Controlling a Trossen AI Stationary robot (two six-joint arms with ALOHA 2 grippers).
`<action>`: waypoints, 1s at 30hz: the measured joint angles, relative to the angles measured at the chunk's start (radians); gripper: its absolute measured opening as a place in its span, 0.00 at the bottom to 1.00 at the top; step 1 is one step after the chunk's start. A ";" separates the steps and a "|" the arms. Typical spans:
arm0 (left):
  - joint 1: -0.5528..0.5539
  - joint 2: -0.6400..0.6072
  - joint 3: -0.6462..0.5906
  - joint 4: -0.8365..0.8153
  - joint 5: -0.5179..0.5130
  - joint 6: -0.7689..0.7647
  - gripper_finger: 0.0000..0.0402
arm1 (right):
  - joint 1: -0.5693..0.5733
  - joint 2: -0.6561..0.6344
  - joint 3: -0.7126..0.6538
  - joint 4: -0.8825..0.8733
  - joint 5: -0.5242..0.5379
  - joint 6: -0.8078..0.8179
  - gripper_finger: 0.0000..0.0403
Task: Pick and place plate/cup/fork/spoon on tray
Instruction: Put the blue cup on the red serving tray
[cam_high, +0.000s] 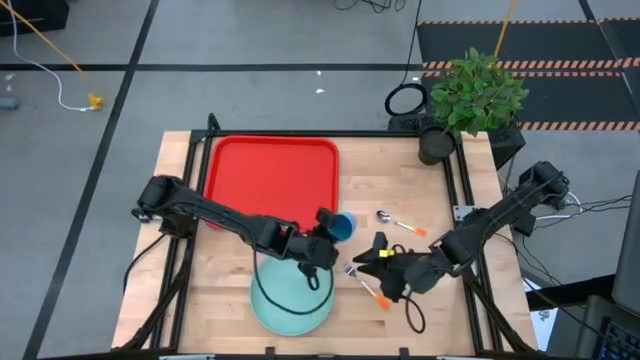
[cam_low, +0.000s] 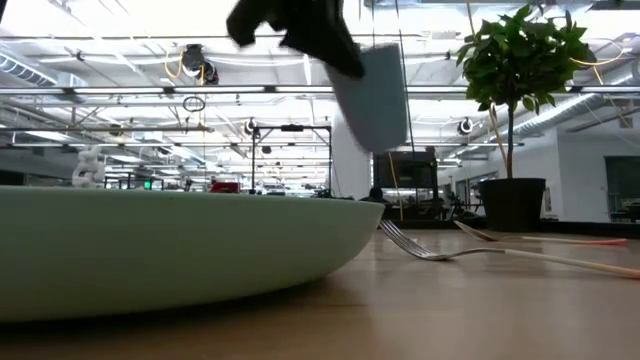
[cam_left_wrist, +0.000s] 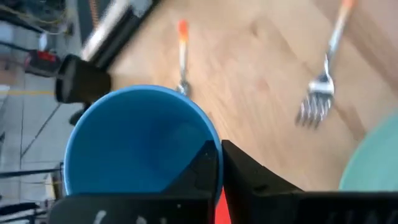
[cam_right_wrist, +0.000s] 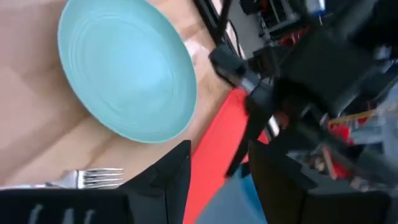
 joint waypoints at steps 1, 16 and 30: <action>0.000 -0.017 0.000 -0.029 -0.005 -0.033 0.02 | 0.004 -0.008 0.000 -0.011 0.010 0.040 0.37; 0.004 -0.235 0.000 -0.444 -0.094 -0.447 0.04 | 0.006 -0.125 0.000 -0.235 0.129 0.524 0.30; 0.160 -0.336 -0.004 -0.711 -0.145 -0.551 0.02 | 0.004 -0.147 0.000 -0.286 0.139 0.665 0.29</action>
